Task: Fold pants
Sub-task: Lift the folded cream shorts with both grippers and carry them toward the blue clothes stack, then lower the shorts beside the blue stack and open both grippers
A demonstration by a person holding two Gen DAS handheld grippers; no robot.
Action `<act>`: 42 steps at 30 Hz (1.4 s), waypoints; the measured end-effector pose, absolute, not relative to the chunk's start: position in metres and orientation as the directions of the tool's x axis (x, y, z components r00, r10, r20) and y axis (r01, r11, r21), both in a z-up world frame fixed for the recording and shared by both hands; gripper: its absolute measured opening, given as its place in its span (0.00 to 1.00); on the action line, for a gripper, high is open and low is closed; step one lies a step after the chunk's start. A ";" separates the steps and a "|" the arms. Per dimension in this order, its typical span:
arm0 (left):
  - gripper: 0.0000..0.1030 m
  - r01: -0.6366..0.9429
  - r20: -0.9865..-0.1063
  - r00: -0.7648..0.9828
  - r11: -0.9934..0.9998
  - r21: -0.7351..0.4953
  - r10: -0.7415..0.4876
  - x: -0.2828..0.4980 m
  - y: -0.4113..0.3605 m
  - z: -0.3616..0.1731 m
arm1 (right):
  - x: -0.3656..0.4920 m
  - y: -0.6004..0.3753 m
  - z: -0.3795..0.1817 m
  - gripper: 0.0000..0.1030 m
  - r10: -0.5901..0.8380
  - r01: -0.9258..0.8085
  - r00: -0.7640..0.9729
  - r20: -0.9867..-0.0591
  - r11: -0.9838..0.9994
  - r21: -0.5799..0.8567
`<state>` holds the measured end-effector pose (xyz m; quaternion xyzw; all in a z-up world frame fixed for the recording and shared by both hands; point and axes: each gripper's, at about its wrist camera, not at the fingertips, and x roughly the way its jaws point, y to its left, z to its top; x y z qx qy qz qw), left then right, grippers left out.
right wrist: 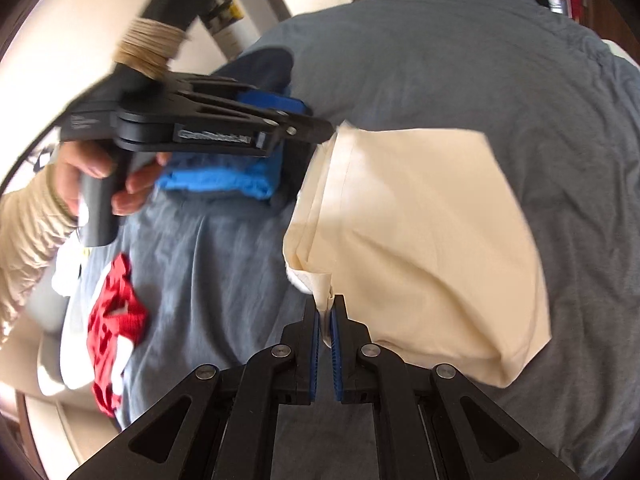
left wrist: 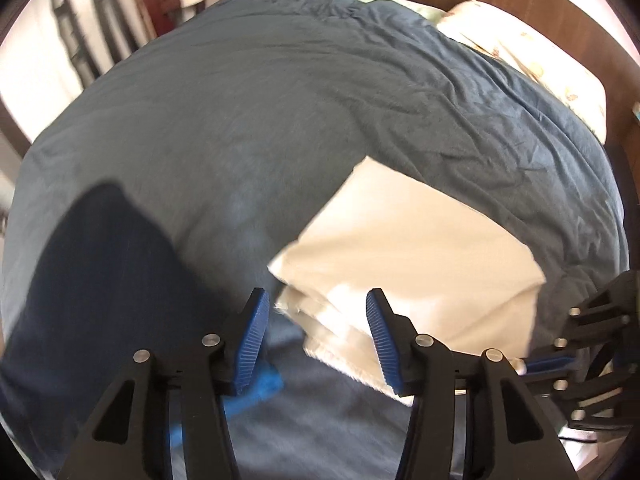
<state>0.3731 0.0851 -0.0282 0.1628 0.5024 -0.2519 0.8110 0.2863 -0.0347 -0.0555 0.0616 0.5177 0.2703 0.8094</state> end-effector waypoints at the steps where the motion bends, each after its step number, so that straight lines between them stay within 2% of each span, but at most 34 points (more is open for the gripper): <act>1: 0.49 0.553 -0.899 0.367 0.833 0.003 -0.240 0.367 0.088 -0.029 | 0.285 -0.033 -0.059 0.07 0.505 -0.387 0.302 -0.809 0.840 0.379; 9: 0.50 0.408 -0.919 0.316 0.909 -0.092 -0.234 0.325 0.099 -0.047 | 0.279 -0.027 -0.069 0.10 0.508 -0.466 0.235 -0.829 0.807 0.363; 11: 0.50 0.366 -0.918 0.313 0.923 -0.119 -0.243 0.317 0.098 -0.047 | 0.276 -0.027 -0.067 0.25 0.511 -0.491 0.216 -0.832 0.794 0.359; 12: 0.50 0.355 -0.916 0.311 0.925 -0.135 -0.253 0.313 0.097 -0.046 | 0.274 -0.027 -0.066 0.27 0.523 -0.499 0.206 -0.827 0.783 0.371; 17: 0.48 0.320 -0.894 0.315 0.922 -0.217 -0.319 0.289 0.086 -0.038 | 0.259 -0.045 -0.054 0.28 0.497 -0.494 0.203 -0.844 0.796 0.350; 20: 0.48 0.297 -0.888 0.303 0.920 -0.257 -0.346 0.280 0.078 -0.042 | 0.262 -0.071 -0.051 0.28 0.443 -0.412 0.252 -0.860 0.854 0.319; 24: 0.31 0.250 -0.898 0.260 0.923 -0.292 -0.354 0.273 0.070 -0.060 | 0.279 -0.112 -0.057 0.28 0.377 -0.252 0.293 -0.879 0.917 0.309; 28: 0.28 0.185 -0.898 0.227 0.922 -0.339 -0.376 0.268 0.068 -0.078 | 0.293 -0.143 -0.067 0.28 0.324 -0.142 0.307 -0.895 0.945 0.294; 34: 0.26 0.105 -0.893 0.206 0.917 -0.386 -0.400 0.276 0.067 -0.101 | 0.300 -0.153 -0.073 0.28 0.285 -0.128 0.321 -0.903 0.958 0.257; 35: 0.24 0.094 -0.894 0.201 0.917 -0.388 -0.399 0.278 0.067 -0.104 | 0.300 -0.153 -0.074 0.28 0.285 -0.123 0.320 -0.904 0.958 0.258; 36: 0.12 0.091 -0.892 0.199 0.914 -0.396 -0.406 0.279 0.067 -0.105 | 0.300 -0.153 -0.075 0.28 0.287 -0.117 0.319 -0.903 0.958 0.263; 37: 0.07 0.095 -0.887 0.198 0.909 -0.406 -0.417 0.279 0.066 -0.106 | 0.301 -0.153 -0.075 0.28 0.290 -0.113 0.318 -0.903 0.957 0.267; 42: 0.03 0.104 -0.880 0.210 0.905 -0.413 -0.426 0.270 0.072 -0.097 | 0.302 -0.152 -0.075 0.28 0.292 -0.101 0.319 -0.902 0.957 0.274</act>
